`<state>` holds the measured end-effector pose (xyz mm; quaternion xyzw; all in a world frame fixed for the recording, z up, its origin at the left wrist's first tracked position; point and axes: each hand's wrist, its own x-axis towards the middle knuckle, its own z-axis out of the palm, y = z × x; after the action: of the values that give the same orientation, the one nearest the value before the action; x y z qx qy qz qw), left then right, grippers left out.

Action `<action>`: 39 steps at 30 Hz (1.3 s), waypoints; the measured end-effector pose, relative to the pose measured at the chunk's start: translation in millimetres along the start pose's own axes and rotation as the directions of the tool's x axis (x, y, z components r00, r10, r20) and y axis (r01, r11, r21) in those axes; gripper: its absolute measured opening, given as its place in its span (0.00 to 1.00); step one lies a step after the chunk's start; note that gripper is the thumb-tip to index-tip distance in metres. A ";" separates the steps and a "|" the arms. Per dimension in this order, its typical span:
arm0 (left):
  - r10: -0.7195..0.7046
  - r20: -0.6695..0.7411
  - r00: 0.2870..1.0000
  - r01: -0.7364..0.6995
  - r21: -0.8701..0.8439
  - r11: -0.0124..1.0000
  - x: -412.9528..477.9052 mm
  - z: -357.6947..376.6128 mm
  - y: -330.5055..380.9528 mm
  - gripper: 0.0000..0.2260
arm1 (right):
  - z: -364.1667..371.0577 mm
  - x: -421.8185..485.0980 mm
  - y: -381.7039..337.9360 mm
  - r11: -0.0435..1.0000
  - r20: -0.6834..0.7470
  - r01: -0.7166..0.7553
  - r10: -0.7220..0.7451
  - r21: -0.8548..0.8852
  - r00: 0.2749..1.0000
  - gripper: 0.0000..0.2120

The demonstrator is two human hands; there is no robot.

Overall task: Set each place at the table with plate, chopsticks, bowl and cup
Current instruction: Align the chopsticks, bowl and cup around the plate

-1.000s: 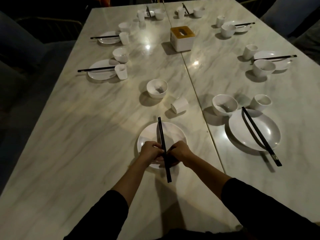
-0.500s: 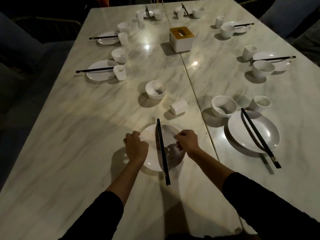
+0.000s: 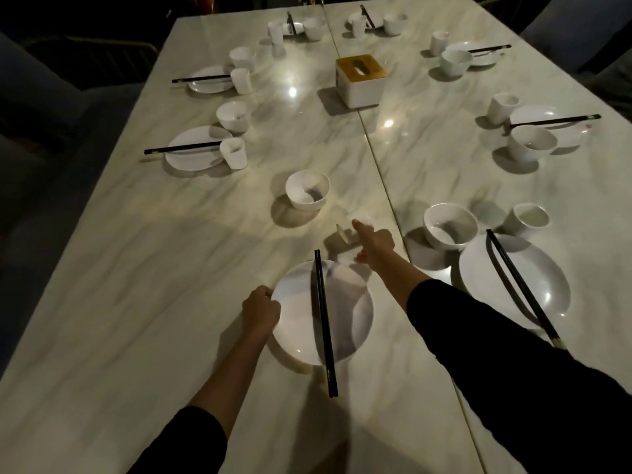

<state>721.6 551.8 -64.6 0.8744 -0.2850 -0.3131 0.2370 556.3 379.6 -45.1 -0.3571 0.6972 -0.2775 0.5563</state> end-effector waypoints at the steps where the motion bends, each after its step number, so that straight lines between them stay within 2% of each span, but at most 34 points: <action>1: -0.002 -0.001 1.000 0.002 -0.004 1.000 2.6 1.2 1.1 0.12 | 6.5 3.4 -5.6 1.000 -0.023 0.000 -0.001 -0.029 1.000 0.33; 4: 0.000 0.002 1.000 0.000 0.005 1.000 9.4 4.8 4.8 0.11 | 21.2 13.9 -18.9 0.996 -0.069 -0.027 0.021 -0.087 0.997 0.38; 7: -0.007 -0.001 1.000 0.007 -0.005 1.000 14.8 7.7 9.7 0.12 | 26.1 23.5 -28.1 0.995 -0.022 -0.051 0.050 -0.085 0.999 0.33; 10: -0.001 0.005 1.000 0.001 -0.026 1.000 20.5 10.3 16.2 0.13 | 23.5 29.2 -34.8 0.994 0.025 -0.039 0.042 -0.099 0.999 0.23; 13: 0.008 0.016 1.000 -0.008 -0.043 0.999 24.5 11.6 21.9 0.13 | 9.9 36.1 -33.5 0.979 0.048 0.069 -0.061 -0.190 0.997 0.21; 17: 0.014 0.038 0.999 -0.011 -0.056 0.998 26.1 12.6 30.6 0.13 | -12.3 38.8 -14.7 0.952 0.073 0.258 -0.249 -0.168 0.966 0.30; 21: -0.001 0.105 0.994 0.009 -0.082 0.997 27.5 13.0 40.1 0.12 | -21.4 29.2 8.1 0.835 0.079 0.468 -0.466 -0.289 0.881 0.38; 24: -0.018 0.186 0.982 0.025 -0.035 0.999 30.9 11.4 45.0 0.11 | -21.6 24.3 16.9 0.798 0.056 0.517 -0.527 -0.309 0.848 0.43; 27: -0.053 0.258 0.965 0.062 -0.025 0.998 36.9 8.6 47.0 0.10 | -19.8 23.2 25.0 0.761 0.048 0.568 -0.585 -0.312 0.810 0.40; 30: -0.062 0.157 0.986 0.067 -0.022 0.998 54.7 5.7 54.5 0.10 | -19.1 25.9 36.0 0.769 0.065 0.585 -0.590 -0.260 0.805 0.38; 34: -0.048 0.049 0.998 0.059 -0.249 0.967 87.3 3.7 84.9 0.13 | -19.1 29.2 46.7 0.786 0.072 0.577 -0.577 -0.224 0.814 0.35; 39: 0.004 0.085 0.996 0.028 -0.378 0.925 126.3 4.6 135.4 0.21 | -24.0 37.0 42.8 0.782 0.124 0.586 -0.573 -0.211 0.810 0.36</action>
<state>752.1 370.9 -39.6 0.8000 -0.2234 -0.4001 0.3873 520.2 374.9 -94.6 -0.6256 0.5668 -0.3390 0.4151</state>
